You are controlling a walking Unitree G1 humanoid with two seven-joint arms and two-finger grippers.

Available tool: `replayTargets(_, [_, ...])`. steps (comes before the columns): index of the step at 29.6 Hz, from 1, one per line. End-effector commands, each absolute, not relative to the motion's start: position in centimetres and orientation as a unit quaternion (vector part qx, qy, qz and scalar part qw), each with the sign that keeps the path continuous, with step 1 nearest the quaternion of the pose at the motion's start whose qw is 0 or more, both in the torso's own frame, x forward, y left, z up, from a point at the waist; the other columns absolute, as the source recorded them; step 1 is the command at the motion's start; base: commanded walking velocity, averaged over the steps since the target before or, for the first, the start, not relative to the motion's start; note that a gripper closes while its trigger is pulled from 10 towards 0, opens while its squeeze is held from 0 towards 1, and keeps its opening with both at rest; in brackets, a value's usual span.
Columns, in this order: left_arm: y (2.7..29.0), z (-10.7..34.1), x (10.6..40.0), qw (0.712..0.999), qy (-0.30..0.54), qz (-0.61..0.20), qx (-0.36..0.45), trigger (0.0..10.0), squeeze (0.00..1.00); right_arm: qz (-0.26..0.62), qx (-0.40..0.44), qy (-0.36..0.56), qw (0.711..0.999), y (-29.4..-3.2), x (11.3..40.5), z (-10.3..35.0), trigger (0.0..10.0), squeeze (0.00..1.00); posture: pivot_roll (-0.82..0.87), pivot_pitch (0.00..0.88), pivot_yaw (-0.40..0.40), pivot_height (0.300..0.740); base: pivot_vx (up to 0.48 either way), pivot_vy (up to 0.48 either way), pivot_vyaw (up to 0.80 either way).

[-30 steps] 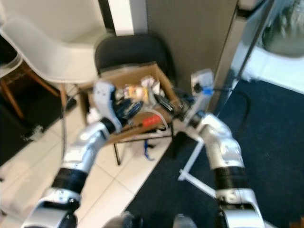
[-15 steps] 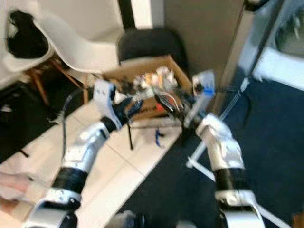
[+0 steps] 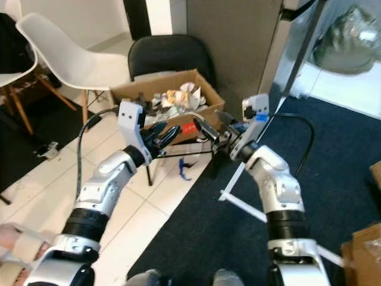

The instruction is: Picking trash to rubbish bin

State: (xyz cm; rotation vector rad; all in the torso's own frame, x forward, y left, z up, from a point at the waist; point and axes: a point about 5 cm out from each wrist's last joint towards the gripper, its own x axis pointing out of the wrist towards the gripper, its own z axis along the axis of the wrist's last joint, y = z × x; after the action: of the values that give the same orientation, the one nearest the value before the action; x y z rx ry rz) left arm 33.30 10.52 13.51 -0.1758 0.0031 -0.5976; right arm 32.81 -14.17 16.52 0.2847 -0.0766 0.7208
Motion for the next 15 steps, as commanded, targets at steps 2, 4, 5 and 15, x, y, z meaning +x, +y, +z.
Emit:
replayTargets(2, [10.49,13.65,33.34,0.952,-0.001,-0.295,-0.086,10.0,0.00,0.356,0.140,-0.037,0.923,-13.98,32.83,16.64,10.0,0.00,-0.08,0.000,0.024,0.740,0.000,0.000,0.00])
replayTargets(4, [10.50,13.65,33.34,0.952,-0.001,-0.295,-0.086,10.0,0.00,0.356,0.140,-0.037,0.923,-13.98,32.83,16.64,10.0,0.00,-0.08,0.000,0.024,0.740,0.000,0.000,0.00])
replayTargets(5, [10.50,13.65,33.34,0.952,-0.001,-0.295,-0.086,10.0,0.00,0.356,0.140,-0.037,0.923,-13.98,32.83,16.64,10.0,0.00,-0.08,0.000,0.024,0.740,0.000,0.000,0.00])
replayTargets(15, [10.59,13.59,33.41,0.953,0.000,-0.290,-0.086,10.0,0.00,0.359,0.133,-0.016,0.924,-13.85,32.91,16.29,10.0,0.00,-0.08,0.000,0.024,0.740,0.000,0.000,-0.54])
